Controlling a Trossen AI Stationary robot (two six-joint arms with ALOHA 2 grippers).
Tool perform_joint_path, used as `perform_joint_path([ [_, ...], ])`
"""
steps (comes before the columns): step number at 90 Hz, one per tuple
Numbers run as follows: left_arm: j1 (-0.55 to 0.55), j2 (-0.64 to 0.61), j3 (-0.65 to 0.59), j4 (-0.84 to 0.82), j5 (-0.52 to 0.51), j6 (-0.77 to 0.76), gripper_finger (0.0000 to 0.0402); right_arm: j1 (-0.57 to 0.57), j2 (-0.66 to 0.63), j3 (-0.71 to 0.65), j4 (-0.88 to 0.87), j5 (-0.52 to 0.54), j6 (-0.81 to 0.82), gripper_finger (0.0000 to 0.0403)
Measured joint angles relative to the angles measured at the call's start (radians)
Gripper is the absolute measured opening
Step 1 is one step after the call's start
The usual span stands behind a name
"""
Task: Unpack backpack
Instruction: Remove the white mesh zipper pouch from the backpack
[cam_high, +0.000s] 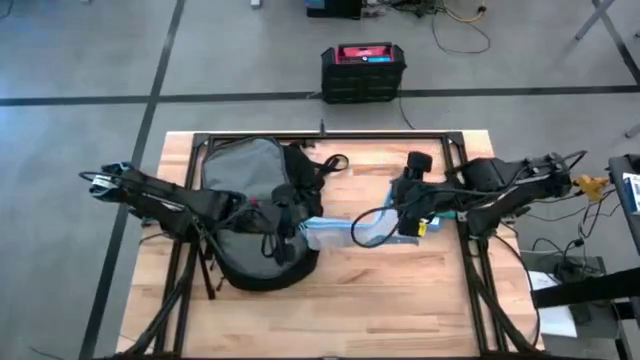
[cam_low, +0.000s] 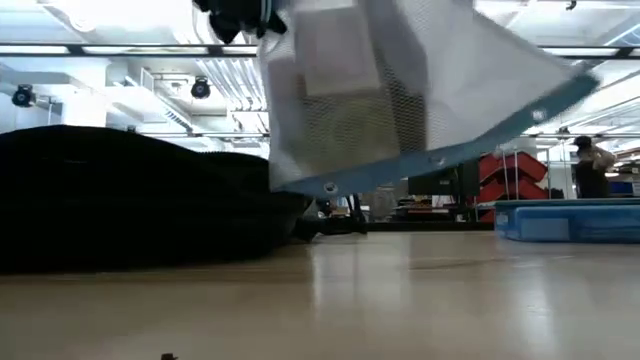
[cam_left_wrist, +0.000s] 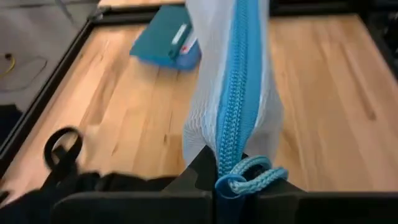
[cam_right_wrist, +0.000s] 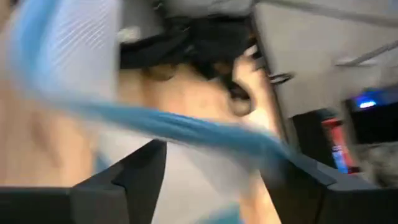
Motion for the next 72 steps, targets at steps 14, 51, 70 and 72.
perform_joint_path([
  [14,0.000,0.000,0.062,-0.060,0.001,-0.001,0.0000,0.003,0.014,-0.016,-0.110,-0.041,0.066,0.0246],
  [51,0.041,0.156,0.069,0.055,0.001,0.037,0.0000,0.005,-0.013,0.029,-0.107,-0.040,0.074,0.0231],
  [70,0.052,0.277,0.161,0.052,0.002,0.081,0.0000,0.005,0.028,-0.043,0.117,-0.068,-0.067,0.0250],
  [72,0.049,0.285,0.171,0.043,0.001,0.083,0.0000,0.005,0.034,-0.053,0.139,-0.070,-0.085,0.0251],
])
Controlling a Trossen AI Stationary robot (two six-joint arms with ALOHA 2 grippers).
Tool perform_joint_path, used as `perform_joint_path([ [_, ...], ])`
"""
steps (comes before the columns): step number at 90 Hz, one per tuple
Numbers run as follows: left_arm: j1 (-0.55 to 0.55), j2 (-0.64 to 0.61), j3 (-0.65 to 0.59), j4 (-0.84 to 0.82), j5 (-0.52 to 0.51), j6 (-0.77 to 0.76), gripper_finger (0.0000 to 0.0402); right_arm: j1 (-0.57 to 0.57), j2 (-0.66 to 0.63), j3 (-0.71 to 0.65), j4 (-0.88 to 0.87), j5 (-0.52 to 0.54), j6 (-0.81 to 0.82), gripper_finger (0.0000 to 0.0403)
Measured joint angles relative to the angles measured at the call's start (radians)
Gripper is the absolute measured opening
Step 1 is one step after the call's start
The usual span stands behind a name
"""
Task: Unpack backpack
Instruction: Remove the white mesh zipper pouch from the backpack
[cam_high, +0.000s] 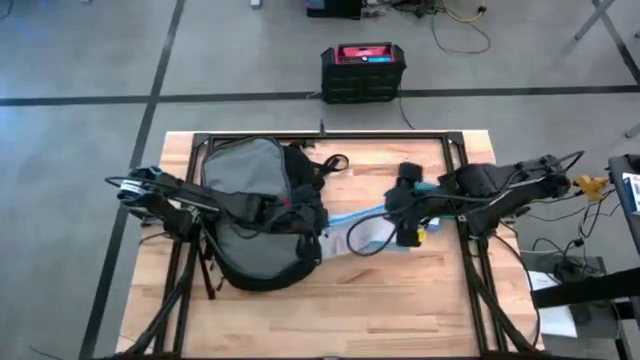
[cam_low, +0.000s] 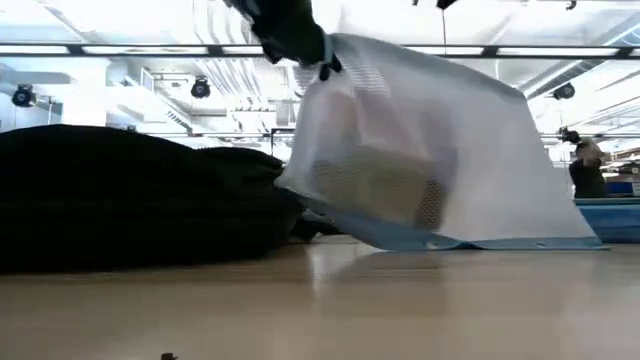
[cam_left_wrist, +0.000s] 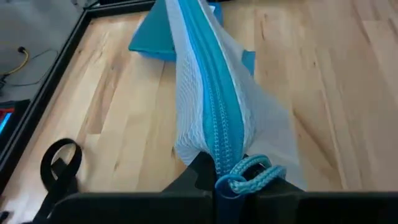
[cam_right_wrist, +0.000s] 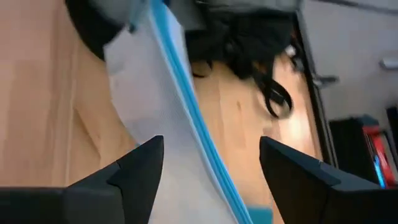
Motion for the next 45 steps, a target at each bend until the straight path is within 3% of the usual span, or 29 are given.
perform_joint_path([
  [19,-0.040,0.034,0.048,-0.049,0.004,0.032,0.0000,-0.001,0.058,-0.068,0.253,-0.110,-0.158,0.0265],
  [26,-0.051,0.033,0.051,-0.049,0.004,0.039,0.0000,-0.002,0.087,-0.075,0.277,-0.160,-0.179,0.0267],
  [45,-0.074,0.031,0.051,-0.054,0.004,0.042,0.0000,-0.015,0.186,-0.076,0.319,-0.165,-0.181,0.0250],
])
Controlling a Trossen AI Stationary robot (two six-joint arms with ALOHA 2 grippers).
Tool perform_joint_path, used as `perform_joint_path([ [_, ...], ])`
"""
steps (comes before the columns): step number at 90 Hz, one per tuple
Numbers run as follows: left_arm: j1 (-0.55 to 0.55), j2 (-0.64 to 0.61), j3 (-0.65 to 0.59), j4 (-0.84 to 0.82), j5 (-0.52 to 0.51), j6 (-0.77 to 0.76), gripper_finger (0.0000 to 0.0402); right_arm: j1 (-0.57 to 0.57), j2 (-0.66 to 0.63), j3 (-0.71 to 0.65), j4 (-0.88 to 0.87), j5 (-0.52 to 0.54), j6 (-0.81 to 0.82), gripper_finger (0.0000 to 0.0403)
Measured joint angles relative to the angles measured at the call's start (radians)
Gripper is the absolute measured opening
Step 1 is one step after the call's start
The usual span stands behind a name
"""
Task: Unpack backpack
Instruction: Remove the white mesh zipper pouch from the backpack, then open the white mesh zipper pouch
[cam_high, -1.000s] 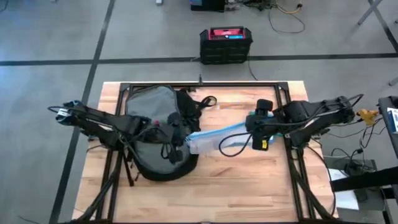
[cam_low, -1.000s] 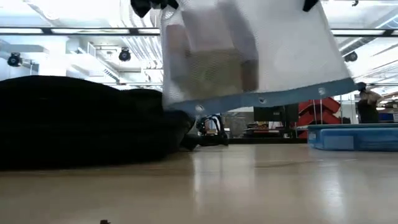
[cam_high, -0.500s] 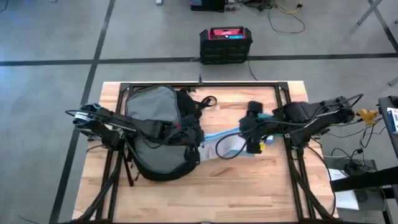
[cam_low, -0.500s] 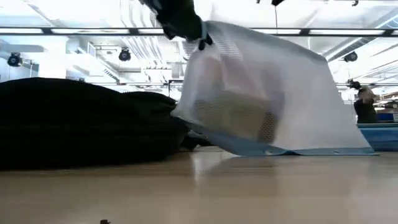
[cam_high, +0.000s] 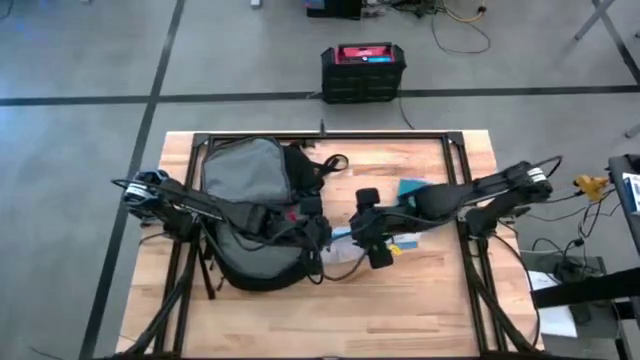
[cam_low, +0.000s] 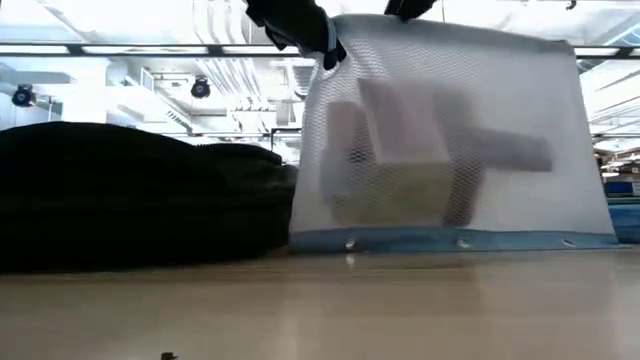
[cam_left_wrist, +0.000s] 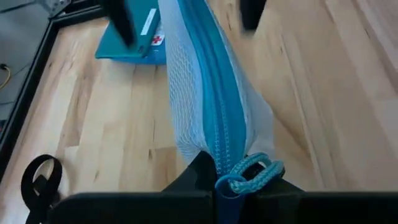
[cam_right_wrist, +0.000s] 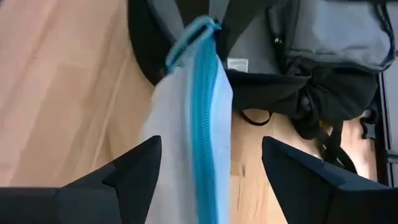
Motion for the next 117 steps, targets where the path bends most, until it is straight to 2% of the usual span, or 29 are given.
perform_joint_path([
  [9,-0.010,0.000,0.005,-0.012,0.008,-0.005,0.0002,-0.003,0.048,0.000,0.014,-0.033,0.004,0.0223],
  [16,-0.020,0.000,0.019,-0.035,0.030,-0.005,0.0008,-0.003,0.080,0.000,0.029,-0.029,0.020,0.0187],
  [23,-0.033,0.000,0.042,-0.095,0.042,-0.001,0.0016,0.002,0.092,0.000,0.032,-0.010,0.038,0.0130],
  [31,-0.045,0.000,0.088,-0.187,0.045,-0.008,0.0030,0.008,0.090,0.000,0.042,-0.005,0.038,0.0039],
  [35,-0.051,-0.002,0.113,-0.237,0.047,-0.017,0.0040,0.010,0.089,-0.001,0.042,-0.005,0.043,0.0017],
  [54,-0.065,-0.006,0.185,-0.457,0.019,-0.161,0.0094,0.014,0.076,-0.001,0.036,0.021,0.093,0.0002],
  [63,-0.078,-0.006,0.159,-0.466,-0.034,-0.238,0.0115,0.023,0.067,-0.001,0.029,0.023,0.110,0.0002],
  [69,-0.092,-0.006,0.128,-0.431,-0.080,-0.267,0.0125,0.026,0.061,-0.001,0.020,0.021,0.113,0.0001],
  [76,-0.108,-0.010,0.081,-0.313,-0.120,-0.268,0.0136,0.029,0.059,-0.001,0.014,0.021,0.129,0.0001],
  [92,-0.133,-0.024,-0.017,-0.057,-0.131,-0.225,0.0157,0.031,0.057,-0.001,-0.016,0.021,0.152,0.0000],
  [117,-0.145,-0.042,-0.063,-0.062,-0.137,-0.314,0.0173,0.031,0.056,-0.001,-0.039,0.024,0.160,0.0000],
])
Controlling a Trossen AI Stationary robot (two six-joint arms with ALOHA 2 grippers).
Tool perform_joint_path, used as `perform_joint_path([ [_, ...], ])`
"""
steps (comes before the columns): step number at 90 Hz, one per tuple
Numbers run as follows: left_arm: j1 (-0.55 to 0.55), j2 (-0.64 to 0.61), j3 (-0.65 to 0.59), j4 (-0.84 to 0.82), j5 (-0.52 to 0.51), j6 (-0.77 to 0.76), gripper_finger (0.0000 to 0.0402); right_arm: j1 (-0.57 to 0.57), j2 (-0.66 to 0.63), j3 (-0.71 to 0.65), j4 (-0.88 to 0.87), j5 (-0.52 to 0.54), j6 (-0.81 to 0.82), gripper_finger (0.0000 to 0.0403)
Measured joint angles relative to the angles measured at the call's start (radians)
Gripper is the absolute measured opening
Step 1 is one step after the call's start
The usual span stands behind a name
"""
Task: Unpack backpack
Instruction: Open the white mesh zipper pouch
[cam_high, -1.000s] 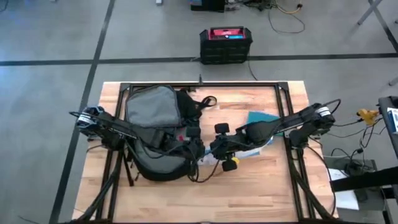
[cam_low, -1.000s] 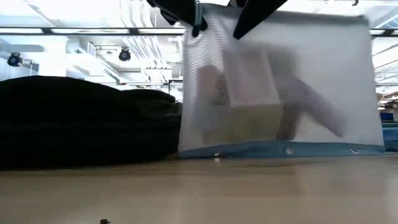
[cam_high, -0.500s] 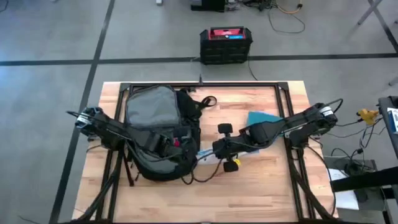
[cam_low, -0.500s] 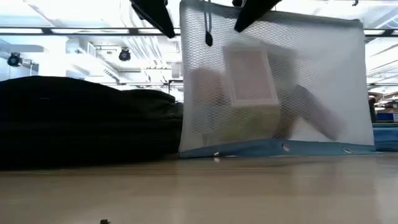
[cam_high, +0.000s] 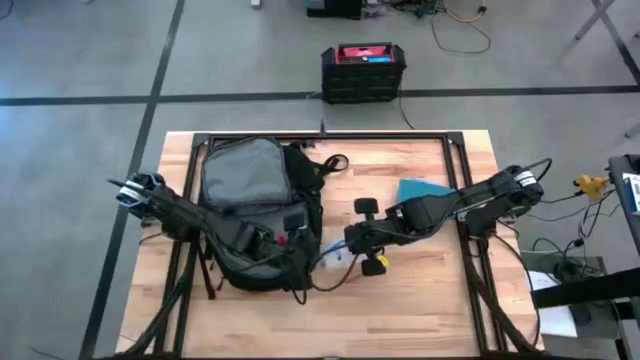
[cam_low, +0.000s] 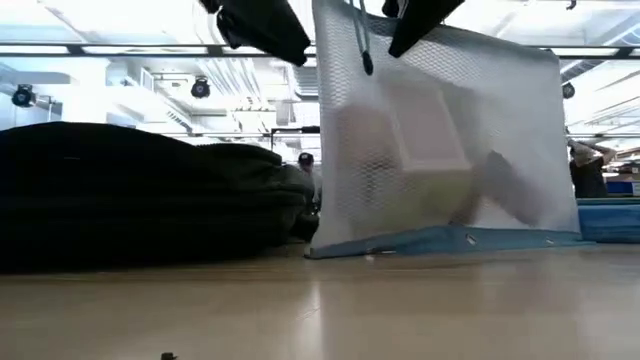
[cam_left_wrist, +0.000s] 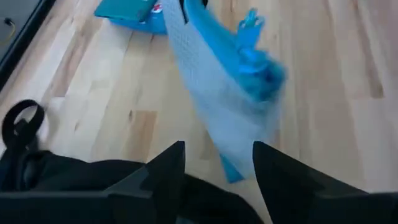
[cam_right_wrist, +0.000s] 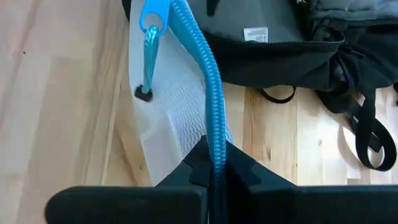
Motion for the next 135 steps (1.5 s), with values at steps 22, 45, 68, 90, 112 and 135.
perform_joint_path([
  [22,-0.030,-0.005,-0.047,0.213,-0.079,-0.001,0.0162,0.000,0.000,0.000,0.002,0.001,0.008,0.0000],
  [45,-0.028,-0.004,-0.161,0.361,-0.144,0.023,0.0139,0.000,0.000,0.000,0.000,-0.009,0.017,0.0000],
  [68,-0.026,-0.003,-0.198,0.516,-0.179,0.090,0.0012,-0.002,0.000,0.000,-0.014,-0.020,-0.007,0.0000],
  [90,-0.012,-0.002,-0.211,0.620,-0.203,0.132,0.0001,0.004,0.000,0.000,0.021,-0.020,-0.049,0.0036],
  [112,0.006,-0.002,-0.216,0.601,-0.209,0.130,0.0000,0.004,-0.002,0.013,0.072,-0.030,-0.057,0.0120],
  [135,0.008,-0.002,-0.217,0.594,-0.215,0.121,0.0000,0.038,-0.010,0.122,-0.027,-0.031,0.041,0.0156],
])
